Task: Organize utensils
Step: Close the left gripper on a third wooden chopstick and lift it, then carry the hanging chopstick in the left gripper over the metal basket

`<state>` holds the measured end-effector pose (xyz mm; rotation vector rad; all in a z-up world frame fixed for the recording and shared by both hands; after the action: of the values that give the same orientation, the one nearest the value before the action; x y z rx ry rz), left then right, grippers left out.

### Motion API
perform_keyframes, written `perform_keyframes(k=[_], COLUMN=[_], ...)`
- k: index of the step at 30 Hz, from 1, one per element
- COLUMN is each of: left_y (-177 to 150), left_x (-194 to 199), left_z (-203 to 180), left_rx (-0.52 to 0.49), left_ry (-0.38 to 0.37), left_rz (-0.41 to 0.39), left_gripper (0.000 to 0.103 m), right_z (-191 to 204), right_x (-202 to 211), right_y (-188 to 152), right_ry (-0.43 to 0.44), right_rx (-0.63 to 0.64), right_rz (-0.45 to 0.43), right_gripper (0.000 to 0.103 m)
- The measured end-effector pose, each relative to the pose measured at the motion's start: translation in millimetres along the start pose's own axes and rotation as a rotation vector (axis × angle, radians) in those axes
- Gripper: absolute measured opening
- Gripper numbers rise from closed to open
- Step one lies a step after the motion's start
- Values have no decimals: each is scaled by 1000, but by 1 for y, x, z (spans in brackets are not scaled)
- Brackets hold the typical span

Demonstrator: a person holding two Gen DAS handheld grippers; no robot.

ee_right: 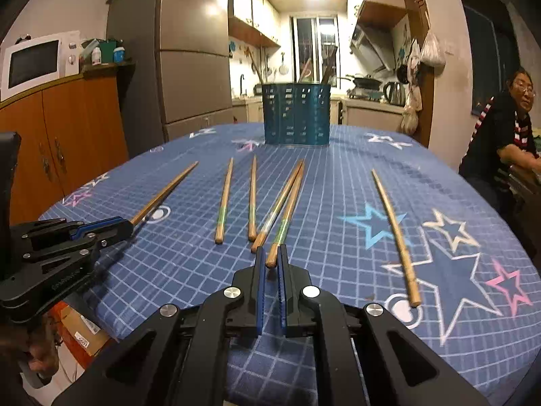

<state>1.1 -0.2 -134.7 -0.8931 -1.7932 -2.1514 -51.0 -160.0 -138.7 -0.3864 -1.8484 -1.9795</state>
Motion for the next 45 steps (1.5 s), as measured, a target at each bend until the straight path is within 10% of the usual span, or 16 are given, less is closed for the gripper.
perform_keyframes(k=[24,32,40,42,44,45], left_y=[109,151,118,95,56,39], left_x=[92,57,52,64,78,81], left_z=[49,68,105,113,112,109], left_rx=[-11,-16,12,28,21,10], left_ry=[77,72,50,43,65,76], left_rz=[-330,-297,-199,-193,-182,-176], left_gripper=[6,6,7,21,65,66], right_z=[-25,-35,-31,-30,-31,-32], right_x=[84,56,54,58,63,65], right_y=[120,169,170,164,157,153], right_ry=[44,79,78,79,77,80], right_rx=[53,44,76,82,80,74], right_rz=[-288,-254,-256,-255,-257,-253], right_gripper=[8,8,8,8,8,8])
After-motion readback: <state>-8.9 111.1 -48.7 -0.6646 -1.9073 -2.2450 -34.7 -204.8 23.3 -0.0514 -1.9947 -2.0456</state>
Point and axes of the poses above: each gripper's, at about its wrist camera, not at the fingertips, and x roughly against the way its jaws point, z to its left, y to its top, the point moved 2 cm from there along -x, roughly the way its jaws point, and after that the axes turned 3 degrees about -x, right-handed, at the moved point
